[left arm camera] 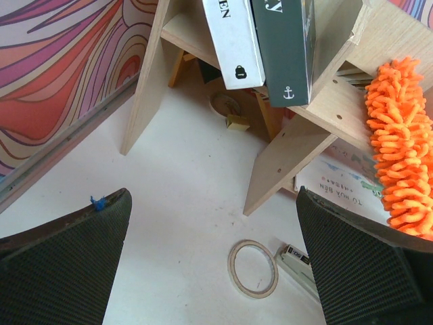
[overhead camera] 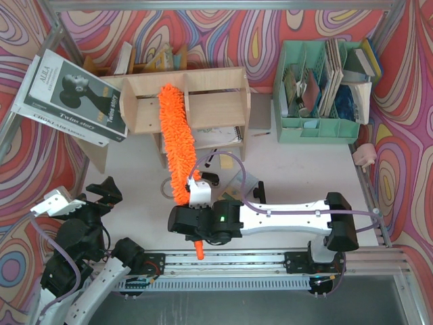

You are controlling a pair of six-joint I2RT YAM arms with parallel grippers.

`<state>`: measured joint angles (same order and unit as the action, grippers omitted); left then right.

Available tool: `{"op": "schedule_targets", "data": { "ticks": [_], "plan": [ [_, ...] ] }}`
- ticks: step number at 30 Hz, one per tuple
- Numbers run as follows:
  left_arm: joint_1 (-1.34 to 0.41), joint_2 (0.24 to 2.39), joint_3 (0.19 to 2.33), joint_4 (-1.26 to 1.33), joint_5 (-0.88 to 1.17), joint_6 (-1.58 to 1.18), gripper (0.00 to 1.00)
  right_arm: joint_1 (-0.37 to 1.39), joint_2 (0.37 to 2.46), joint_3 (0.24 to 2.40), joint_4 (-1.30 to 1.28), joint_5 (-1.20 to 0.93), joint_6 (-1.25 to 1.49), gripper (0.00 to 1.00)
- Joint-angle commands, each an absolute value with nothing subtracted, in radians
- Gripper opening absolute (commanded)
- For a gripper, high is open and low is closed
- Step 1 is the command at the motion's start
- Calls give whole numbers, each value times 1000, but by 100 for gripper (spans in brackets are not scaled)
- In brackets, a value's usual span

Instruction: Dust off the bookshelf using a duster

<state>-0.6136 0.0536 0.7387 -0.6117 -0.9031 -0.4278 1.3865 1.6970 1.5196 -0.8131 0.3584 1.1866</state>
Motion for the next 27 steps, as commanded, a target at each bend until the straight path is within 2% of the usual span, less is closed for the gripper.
{"op": "schedule_targets", "data": {
  "ticks": [1, 10, 27],
  "plan": [
    [-609, 51, 747, -615, -921, -434, 98, 1375, 1725, 1583, -801, 404, 1188, 0],
    [-609, 55, 747, -613, -923, -433, 98, 1375, 1868, 1751, -772, 309, 996, 0],
    [-609, 60, 747, -611, -922, -431, 99, 1400, 1711, 1592, -551, 344, 903, 0]
  ]
}}
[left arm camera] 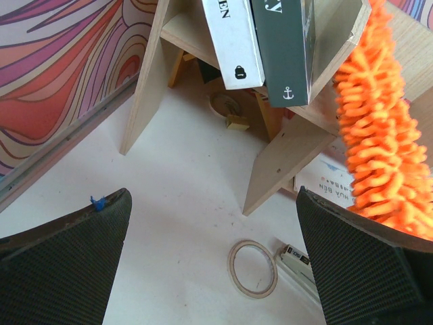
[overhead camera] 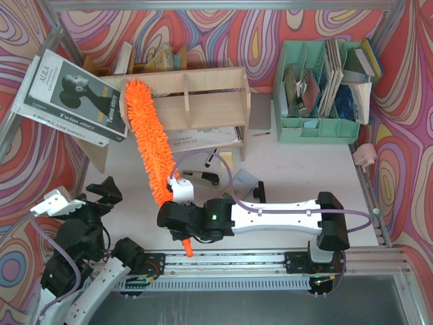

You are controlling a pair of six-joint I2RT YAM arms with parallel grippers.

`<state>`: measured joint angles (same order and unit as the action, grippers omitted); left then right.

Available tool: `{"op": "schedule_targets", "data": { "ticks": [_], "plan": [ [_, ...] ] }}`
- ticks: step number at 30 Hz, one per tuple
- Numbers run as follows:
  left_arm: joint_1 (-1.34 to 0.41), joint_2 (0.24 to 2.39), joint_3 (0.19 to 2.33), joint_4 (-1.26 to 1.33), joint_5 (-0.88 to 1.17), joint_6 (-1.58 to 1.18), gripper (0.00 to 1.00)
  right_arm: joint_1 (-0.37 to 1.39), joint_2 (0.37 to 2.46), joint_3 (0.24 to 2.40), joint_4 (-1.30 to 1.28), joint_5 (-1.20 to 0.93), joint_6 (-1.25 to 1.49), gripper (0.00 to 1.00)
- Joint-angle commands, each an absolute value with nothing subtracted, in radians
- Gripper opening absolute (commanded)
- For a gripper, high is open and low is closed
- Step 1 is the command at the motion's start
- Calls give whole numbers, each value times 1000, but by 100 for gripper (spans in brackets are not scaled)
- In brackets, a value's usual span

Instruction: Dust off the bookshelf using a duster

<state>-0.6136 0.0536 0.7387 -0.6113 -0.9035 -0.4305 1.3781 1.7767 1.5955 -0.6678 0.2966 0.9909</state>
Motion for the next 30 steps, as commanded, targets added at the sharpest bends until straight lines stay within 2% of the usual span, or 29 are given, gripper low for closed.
{"op": "schedule_targets", "data": {
  "ticks": [1, 14, 24, 30],
  "plan": [
    [-609, 60, 748, -611, -922, -431, 98, 1404, 1711, 1591, -552, 347, 903, 0],
    [-609, 61, 747, -612, -920, -431, 98, 1394, 1687, 1543, -680, 406, 1054, 0],
    [-609, 60, 747, -614, -920, -431, 98, 1396, 1548, 1575, -675, 493, 907, 0],
    [-609, 59, 749, -615, -921, -431, 98, 1396, 1451, 1553, -797, 549, 1007, 0]
  ]
}}
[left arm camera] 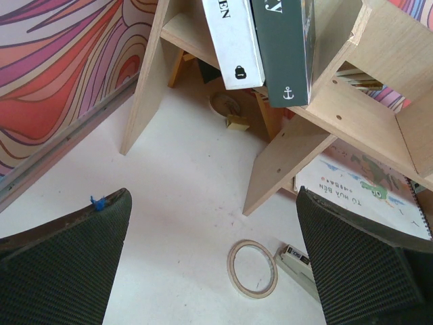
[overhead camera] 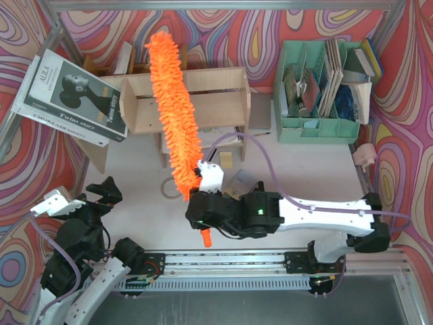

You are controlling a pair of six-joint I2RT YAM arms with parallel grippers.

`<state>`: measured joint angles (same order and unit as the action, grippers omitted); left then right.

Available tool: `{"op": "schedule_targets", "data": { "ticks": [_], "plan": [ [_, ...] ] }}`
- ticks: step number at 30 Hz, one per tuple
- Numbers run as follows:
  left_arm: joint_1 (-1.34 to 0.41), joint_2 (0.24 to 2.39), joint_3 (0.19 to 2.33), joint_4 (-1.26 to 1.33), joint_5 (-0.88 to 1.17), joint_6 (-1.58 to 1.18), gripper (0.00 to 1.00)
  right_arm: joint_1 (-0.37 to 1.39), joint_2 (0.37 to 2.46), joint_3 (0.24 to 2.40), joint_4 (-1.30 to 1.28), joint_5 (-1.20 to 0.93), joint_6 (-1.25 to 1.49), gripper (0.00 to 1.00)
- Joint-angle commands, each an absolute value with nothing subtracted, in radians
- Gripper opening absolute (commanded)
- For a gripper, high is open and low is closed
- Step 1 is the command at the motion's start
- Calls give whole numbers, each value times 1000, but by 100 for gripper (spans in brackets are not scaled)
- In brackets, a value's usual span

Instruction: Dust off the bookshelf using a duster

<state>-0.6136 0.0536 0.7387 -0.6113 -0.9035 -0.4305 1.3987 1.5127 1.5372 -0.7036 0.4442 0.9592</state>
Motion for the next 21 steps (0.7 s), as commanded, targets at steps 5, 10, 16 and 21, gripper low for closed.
{"op": "schedule_targets", "data": {
  "ticks": [5, 10, 16, 21],
  "plan": [
    [-609, 58, 748, -616, -926, -431, 98, 1397, 1395, 1499, -881, 543, 1107, 0],
    [-610, 59, 747, -614, -924, -431, 98, 1397, 1346, 1414, -916, 529, 1181, 0],
    [-609, 58, 749, -614, -922, -433, 98, 1396, 1327, 1309, -903, 488, 1250, 0],
    [-609, 51, 747, -615, -922, -433, 98, 1396, 1372, 1286, -841, 450, 1239, 0]
  ]
}}
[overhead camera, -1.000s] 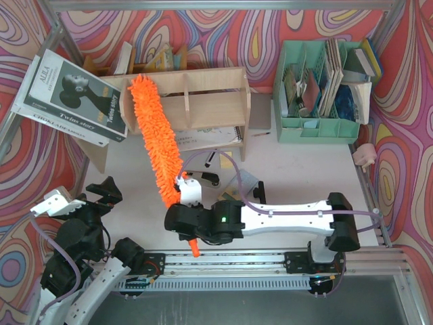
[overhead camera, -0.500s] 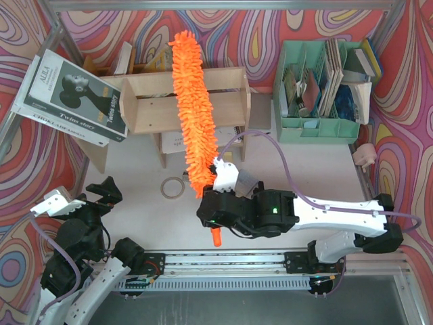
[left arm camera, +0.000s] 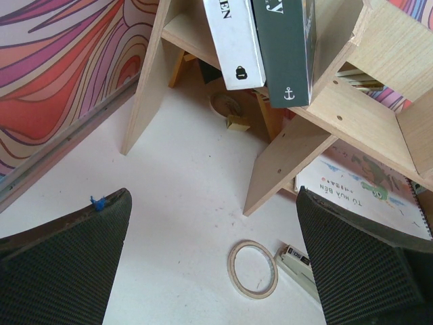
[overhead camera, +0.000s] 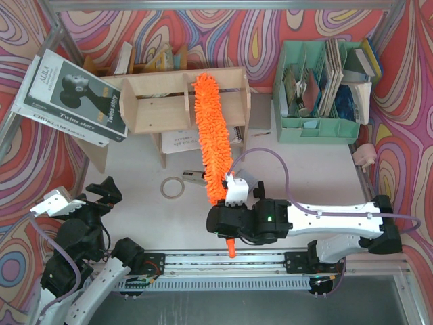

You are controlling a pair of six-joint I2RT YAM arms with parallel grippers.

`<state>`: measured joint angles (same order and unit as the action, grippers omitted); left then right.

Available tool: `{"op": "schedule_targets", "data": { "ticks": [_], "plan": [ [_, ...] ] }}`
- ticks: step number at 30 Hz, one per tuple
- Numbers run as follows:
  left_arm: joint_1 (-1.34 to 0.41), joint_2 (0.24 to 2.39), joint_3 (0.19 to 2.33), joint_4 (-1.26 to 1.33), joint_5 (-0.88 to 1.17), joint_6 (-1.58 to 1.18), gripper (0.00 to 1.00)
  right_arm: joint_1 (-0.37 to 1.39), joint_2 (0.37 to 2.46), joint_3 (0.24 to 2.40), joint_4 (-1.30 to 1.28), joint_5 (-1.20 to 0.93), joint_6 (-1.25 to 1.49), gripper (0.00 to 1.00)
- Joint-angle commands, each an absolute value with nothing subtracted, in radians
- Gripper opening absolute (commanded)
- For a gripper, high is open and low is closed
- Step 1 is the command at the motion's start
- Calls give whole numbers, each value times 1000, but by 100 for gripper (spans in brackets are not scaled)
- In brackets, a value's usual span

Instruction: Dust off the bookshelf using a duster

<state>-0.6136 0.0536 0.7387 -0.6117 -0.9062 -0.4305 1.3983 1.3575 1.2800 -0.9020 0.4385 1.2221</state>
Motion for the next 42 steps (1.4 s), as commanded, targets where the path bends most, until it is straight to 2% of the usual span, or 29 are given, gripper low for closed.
{"op": "schedule_targets", "data": {
  "ticks": [1, 10, 22, 37, 42],
  "plan": [
    [-609, 51, 747, -614, -922, -433, 98, 1396, 1390, 1292, -828, 439, 1226, 0],
    [-609, 48, 747, -616, -926, -434, 98, 1384, 1497, 1350, -859, 396, 1217, 0],
    [-609, 51, 747, -616, -925, -434, 98, 1327, 1291, 1241, -1130, 511, 1415, 0],
    [-610, 54, 748, -618, -926, -434, 98, 1340, 1466, 1351, -814, 355, 1140, 0],
    [-609, 52, 747, -617, -928, -433, 98, 1367, 1495, 1377, -784, 354, 1110, 0]
  ]
}}
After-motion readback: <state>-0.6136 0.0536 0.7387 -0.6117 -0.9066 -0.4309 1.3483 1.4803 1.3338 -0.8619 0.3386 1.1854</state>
